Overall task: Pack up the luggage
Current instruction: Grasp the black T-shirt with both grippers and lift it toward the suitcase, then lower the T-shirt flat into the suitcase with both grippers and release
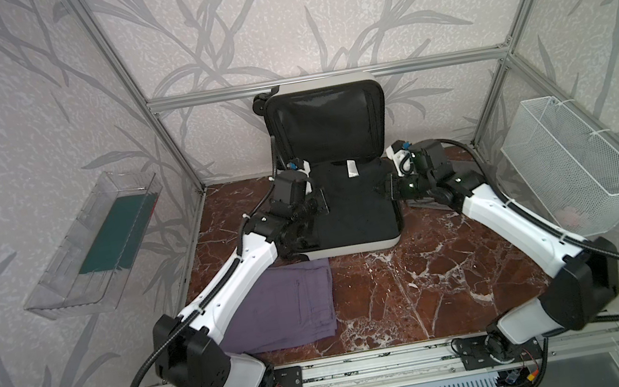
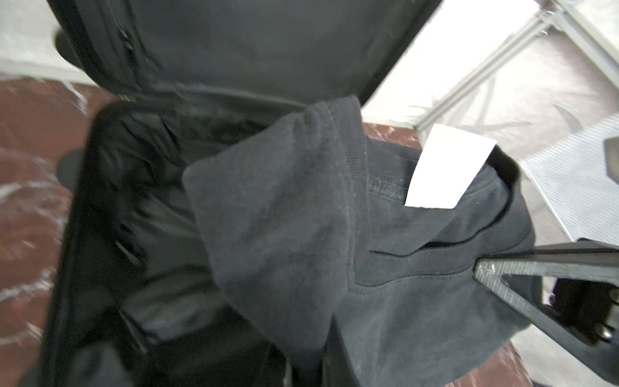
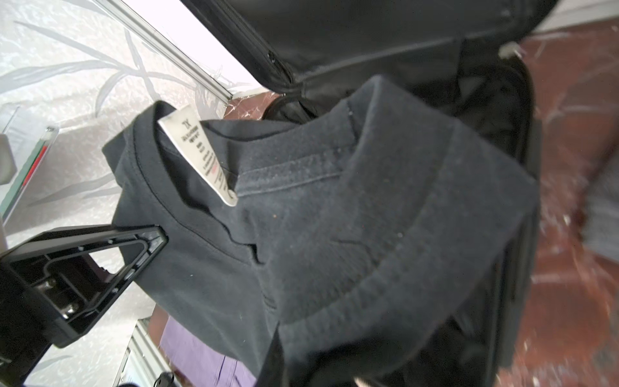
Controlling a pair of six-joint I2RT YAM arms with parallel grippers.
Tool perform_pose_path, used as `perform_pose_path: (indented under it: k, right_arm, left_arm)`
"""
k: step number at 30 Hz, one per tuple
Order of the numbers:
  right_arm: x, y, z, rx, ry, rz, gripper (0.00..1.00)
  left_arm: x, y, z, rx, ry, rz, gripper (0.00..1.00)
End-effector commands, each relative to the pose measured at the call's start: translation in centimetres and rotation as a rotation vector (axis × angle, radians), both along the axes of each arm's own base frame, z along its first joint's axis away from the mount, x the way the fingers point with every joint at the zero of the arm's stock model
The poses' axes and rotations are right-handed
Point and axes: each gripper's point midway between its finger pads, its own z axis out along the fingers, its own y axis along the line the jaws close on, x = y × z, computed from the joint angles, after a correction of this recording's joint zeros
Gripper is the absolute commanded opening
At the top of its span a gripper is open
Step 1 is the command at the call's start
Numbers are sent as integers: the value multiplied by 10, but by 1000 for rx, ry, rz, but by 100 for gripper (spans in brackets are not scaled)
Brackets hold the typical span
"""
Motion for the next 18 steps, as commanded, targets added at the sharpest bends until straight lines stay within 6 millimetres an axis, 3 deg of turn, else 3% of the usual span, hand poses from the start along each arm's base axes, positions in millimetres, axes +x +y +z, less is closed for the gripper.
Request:
perform_pose_path:
  k: [1,7,18]
  right_arm:
    - [32,12,0,-9,-32,4,0]
    - [77,30,-40,-32,28,3,0]
    - [103,24,-133,-64,174,-23,0]
  left_arm:
    - [28,3,-2,50,-16,-29,0]
    - [73,7,-40,33,51,-31,0]
    - [101,20,-125,41,188,-14,0]
